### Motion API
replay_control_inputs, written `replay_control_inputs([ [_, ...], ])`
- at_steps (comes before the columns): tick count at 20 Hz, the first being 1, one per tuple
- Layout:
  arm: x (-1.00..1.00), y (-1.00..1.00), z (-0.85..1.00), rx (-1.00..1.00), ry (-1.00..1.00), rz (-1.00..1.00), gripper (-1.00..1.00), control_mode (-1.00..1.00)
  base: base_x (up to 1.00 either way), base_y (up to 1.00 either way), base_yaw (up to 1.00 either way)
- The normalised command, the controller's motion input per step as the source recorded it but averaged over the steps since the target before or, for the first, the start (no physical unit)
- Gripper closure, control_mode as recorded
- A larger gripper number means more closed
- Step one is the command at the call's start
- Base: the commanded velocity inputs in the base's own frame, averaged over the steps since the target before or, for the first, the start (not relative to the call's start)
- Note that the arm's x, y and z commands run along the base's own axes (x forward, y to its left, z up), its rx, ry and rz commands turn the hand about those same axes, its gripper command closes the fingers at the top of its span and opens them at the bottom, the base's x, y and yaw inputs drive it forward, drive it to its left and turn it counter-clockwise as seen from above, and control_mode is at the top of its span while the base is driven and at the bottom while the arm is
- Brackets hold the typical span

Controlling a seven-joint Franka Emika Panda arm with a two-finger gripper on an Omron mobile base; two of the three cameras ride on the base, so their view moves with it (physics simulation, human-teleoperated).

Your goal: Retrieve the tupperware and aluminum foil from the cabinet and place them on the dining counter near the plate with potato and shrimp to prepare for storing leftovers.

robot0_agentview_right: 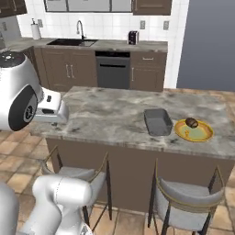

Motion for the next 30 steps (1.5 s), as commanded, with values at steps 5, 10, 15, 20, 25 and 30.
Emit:
replay_control_inputs([
  [5,0.00,0.00,0.00,0.00,0.00,0.00,-1.00,1.00,0.21,1.00,0.00],
  [10,0.00,0.00,0.00,0.00,0.00,0.00,-1.00,1.00,0.00,1.00,0.03],
  [15,0.00,0.00,0.00,0.00,0.00,0.00,-1.00,1.00,0.16,1.00,0.01],
  [20,0.00,0.00,0.00,0.00,0.00,0.00,-1.00,1.00,0.55,1.00,0.07],
  [25,0.00,0.00,0.00,0.00,0.00,0.00,-1.00,1.00,0.73,1.00,0.16],
  [30,0.00,0.00,0.00,0.00,0.00,0.00,-1.00,1.00,0.57,0.74,0.25],
])
